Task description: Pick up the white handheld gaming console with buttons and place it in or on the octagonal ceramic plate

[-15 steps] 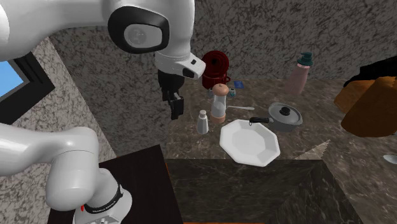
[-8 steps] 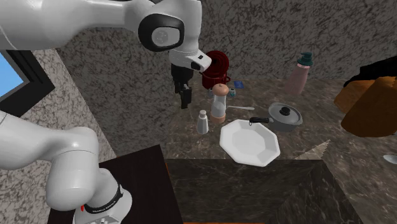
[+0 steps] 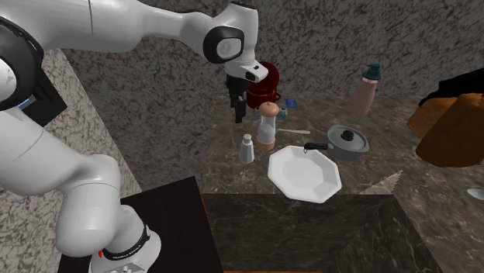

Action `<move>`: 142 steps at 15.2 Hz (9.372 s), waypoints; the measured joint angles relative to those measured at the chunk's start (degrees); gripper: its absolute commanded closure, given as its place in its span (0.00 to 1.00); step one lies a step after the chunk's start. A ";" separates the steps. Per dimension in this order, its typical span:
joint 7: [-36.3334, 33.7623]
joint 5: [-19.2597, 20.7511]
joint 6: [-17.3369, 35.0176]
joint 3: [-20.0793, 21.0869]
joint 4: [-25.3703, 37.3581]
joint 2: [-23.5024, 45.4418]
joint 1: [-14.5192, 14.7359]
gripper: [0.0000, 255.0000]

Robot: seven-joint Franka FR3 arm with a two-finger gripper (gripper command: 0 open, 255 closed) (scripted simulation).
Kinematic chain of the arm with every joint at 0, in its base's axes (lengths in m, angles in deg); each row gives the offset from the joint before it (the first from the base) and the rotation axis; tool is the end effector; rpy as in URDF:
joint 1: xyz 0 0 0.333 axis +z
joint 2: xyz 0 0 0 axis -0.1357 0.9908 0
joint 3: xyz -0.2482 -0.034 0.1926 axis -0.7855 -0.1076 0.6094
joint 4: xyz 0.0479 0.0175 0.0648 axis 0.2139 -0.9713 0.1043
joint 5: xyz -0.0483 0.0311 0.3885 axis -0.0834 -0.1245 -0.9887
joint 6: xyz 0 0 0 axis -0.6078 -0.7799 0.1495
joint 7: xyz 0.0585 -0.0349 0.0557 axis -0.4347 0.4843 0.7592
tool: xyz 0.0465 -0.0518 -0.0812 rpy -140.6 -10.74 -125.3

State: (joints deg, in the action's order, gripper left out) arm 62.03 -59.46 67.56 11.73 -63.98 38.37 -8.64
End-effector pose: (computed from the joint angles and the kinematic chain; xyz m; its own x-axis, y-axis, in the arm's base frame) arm 0.4499 0.1730 0.5009 0.9837 -0.1665 -0.0679 -0.1702 -0.9840 -0.0524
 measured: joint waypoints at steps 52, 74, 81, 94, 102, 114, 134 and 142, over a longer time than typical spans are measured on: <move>-29.10 22.75 2.19 -1.17 44.53 44.86 9.38 0.00; -29.01 22.57 1.23 -1.34 45.23 46.75 10.06 1.00; -28.43 22.08 -3.43 -1.08 48.75 45.72 10.26 1.00; -21.82 19.38 -3.07 -1.76 40.55 37.17 3.69 1.00; -12.00 16.32 1.15 -4.21 28.68 28.44 -4.27 1.00; 2.51 13.96 5.64 -9.53 19.91 23.11 -13.39 1.00; 2.26 14.65 13.51 -9.88 14.45 25.45 -13.59 0.00; 2.59 14.15 8.49 -9.68 17.87 23.80 -13.52 0.00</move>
State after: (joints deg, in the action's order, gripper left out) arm 64.63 -45.31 76.05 2.05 -46.11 62.16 -22.15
